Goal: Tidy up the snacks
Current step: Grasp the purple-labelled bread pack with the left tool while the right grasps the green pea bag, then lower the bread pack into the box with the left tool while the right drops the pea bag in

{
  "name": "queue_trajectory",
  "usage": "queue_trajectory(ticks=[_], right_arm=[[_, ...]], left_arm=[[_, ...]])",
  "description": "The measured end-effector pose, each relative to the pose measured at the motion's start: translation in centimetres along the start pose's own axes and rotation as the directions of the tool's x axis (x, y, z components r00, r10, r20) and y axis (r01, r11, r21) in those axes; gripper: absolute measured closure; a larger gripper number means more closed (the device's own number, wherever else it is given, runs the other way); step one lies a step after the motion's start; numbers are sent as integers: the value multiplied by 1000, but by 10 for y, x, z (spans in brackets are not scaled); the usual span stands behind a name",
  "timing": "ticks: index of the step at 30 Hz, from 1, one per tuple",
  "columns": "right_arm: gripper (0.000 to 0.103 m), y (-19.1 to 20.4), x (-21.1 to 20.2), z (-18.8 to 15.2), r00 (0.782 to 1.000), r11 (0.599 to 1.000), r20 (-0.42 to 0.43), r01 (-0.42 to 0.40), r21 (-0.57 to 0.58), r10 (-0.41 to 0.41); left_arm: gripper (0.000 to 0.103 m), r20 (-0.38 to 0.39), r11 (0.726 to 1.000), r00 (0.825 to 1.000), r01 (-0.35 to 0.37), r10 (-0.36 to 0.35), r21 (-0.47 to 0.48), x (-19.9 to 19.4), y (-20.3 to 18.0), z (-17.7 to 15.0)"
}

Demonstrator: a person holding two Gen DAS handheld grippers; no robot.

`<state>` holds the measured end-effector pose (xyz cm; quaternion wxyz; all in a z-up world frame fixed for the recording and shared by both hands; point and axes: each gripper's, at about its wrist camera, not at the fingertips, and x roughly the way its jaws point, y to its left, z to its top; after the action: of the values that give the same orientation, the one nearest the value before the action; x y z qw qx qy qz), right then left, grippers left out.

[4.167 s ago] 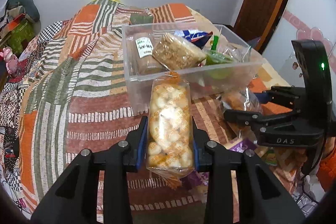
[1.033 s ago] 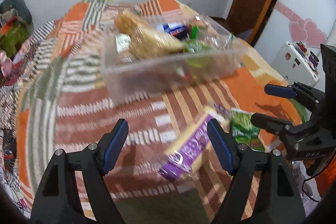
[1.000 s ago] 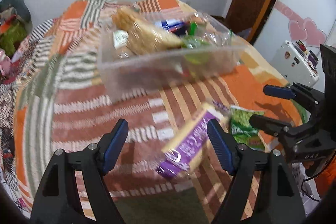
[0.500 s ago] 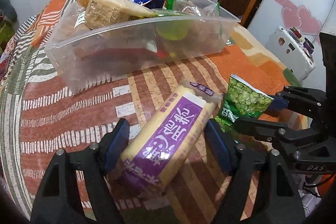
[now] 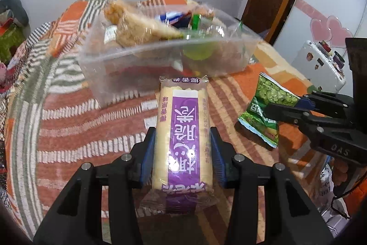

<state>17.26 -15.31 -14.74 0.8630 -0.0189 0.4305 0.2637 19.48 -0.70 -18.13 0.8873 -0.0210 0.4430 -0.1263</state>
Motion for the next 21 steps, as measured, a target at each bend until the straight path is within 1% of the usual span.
queue_trajectory(ticks=[3,8,11,14,21], right_arm=[[80,-2,-8,9,999,1000,36,6,2,-6],[80,-3,-19,28,995,1000,98,14,9,-15],[80,-4,-22,40,991,1000,131,20,7,-21],[80,-5,-22,53,987,1000,159,27,6,-28],[80,-6,-9,82,979,999,200,38,3,-38]], left_arm=[[58,47,1000,999,-11,11,0,-16,0,10],[58,137,999,990,-32,34,-17,-37,2,34],[58,166,999,985,-37,39,-19,-44,4,47],[58,187,999,982,-35,38,-23,-44,7,63],[58,200,998,979,-35,43,-43,-28,16,95]])
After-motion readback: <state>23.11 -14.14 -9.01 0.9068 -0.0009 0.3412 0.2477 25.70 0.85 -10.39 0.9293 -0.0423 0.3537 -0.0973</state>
